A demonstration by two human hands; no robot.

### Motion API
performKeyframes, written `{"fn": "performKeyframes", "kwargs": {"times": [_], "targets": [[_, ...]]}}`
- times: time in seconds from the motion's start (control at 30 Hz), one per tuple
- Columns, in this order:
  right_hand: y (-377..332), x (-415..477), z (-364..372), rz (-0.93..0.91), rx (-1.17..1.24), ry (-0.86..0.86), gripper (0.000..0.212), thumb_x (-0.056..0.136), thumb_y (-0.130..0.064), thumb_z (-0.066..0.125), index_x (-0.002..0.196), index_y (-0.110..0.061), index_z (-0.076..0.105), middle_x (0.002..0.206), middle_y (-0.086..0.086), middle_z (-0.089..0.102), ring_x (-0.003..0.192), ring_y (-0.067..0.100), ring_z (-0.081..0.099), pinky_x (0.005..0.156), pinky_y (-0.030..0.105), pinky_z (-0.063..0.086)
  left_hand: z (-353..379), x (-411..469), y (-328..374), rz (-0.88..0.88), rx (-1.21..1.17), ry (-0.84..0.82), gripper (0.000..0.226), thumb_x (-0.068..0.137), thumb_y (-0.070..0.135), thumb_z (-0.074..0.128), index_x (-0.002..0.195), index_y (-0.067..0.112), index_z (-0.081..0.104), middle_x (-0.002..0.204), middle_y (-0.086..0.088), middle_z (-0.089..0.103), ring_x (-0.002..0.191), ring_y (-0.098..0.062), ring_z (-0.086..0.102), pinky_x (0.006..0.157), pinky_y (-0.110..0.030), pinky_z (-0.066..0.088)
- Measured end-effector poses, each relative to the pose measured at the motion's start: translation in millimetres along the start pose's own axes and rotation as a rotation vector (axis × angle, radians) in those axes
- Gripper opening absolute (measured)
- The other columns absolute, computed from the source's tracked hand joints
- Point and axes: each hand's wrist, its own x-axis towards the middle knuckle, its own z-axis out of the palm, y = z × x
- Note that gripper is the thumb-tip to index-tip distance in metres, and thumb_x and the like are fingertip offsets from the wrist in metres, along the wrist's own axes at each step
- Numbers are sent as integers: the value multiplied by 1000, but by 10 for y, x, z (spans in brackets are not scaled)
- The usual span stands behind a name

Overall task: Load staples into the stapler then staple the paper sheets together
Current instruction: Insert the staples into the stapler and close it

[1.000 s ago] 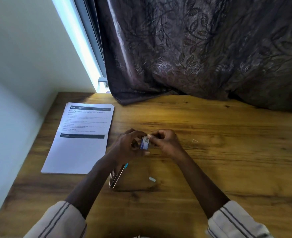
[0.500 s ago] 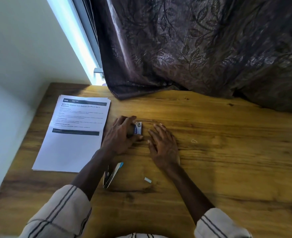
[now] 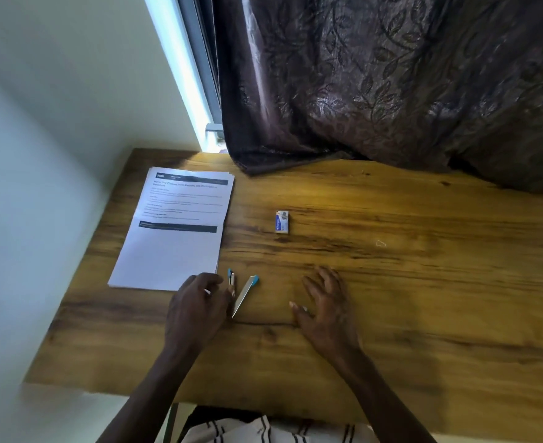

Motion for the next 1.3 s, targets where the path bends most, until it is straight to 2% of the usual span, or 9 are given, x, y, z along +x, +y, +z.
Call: {"fn": "performKeyframes", "kwargs": {"times": [0.1, 0.2, 0.4, 0.57, 0.7, 0.83, 1.03, 1.17, 1.3], "targets": [[17, -193, 112, 14, 20, 103, 46, 88, -44, 71, 127, -21, 70, 140, 2, 52, 137, 22, 40, 113, 43, 42, 9, -13, 15, 22, 12, -48, 29, 88, 37, 78, 111, 23, 71, 93, 5, 73, 83, -13, 68, 76, -42, 61], [4, -278, 175, -18, 26, 232, 21, 90, -30, 74, 107, -18, 77, 120, 1, 59, 118, 20, 47, 96, 42, 52, 3, 47, 60, -11, 23, -101, 31, 88, 40, 77, 112, 23, 72, 98, 3, 76, 88, -17, 71, 82, -42, 61], [-118, -361, 263, -82, -182, 310, 28, 103, -33, 46, 101, -16, 68, 108, 3, 59, 104, 25, 55, 86, 43, 52, -54, 136, 56, -42, 49, -167, 22, 88, 40, 73, 94, 20, 78, 87, -1, 77, 82, -24, 69, 73, -36, 57], [-341, -408, 221, 47, 1, 356, 6, 95, -22, 67, 93, -21, 62, 94, -4, 63, 92, 15, 57, 76, 38, 53, -89, 116, 18, 7, 31, -179, 27, 84, 52, 68, 80, 25, 63, 68, 10, 61, 69, -21, 60, 60, -32, 39], [-614, -418, 173, 268, 461, 423, 14, 94, -17, 70, 100, -28, 64, 86, -14, 72, 80, 0, 70, 68, 26, 59, -131, 67, -66, 46, -175, -154, 26, 83, 46, 75, 93, 24, 65, 78, 16, 67, 78, -14, 71, 72, -36, 56], [-930, -376, 74, 302, 799, 310, 17, 99, -2, 61, 103, -14, 73, 86, -1, 77, 81, 8, 75, 71, 22, 59, -225, 61, -113, 143, -366, -171, 20, 85, 27, 81, 95, 25, 64, 81, 16, 73, 74, -1, 72, 71, -35, 62], [-1361, -256, -101, 412, 980, 96, 12, 90, -31, 77, 99, -22, 77, 94, 0, 79, 89, 10, 75, 72, 18, 58, -382, 280, -172, 287, -615, -239, 34, 88, 19, 83, 119, 18, 68, 92, 4, 79, 86, -13, 77, 72, -29, 63], [-1433, -285, -99, 435, 1009, 121, 15, 88, -13, 79, 101, -20, 76, 94, 3, 79, 88, 15, 75, 66, 22, 58, -522, 425, -160, 128, -1056, -360, 22, 91, 15, 76, 111, 8, 72, 97, -15, 77, 90, -27, 75, 83, -46, 64], [-1503, -327, -88, 411, 1135, 140, 17, 87, -2, 78, 101, -10, 75, 84, 0, 79, 76, 11, 75, 61, 21, 56, -620, 490, -137, -47, -1335, -488, 24, 90, 15, 71, 112, 4, 73, 103, -19, 72, 95, -24, 73, 83, -39, 62]]}}
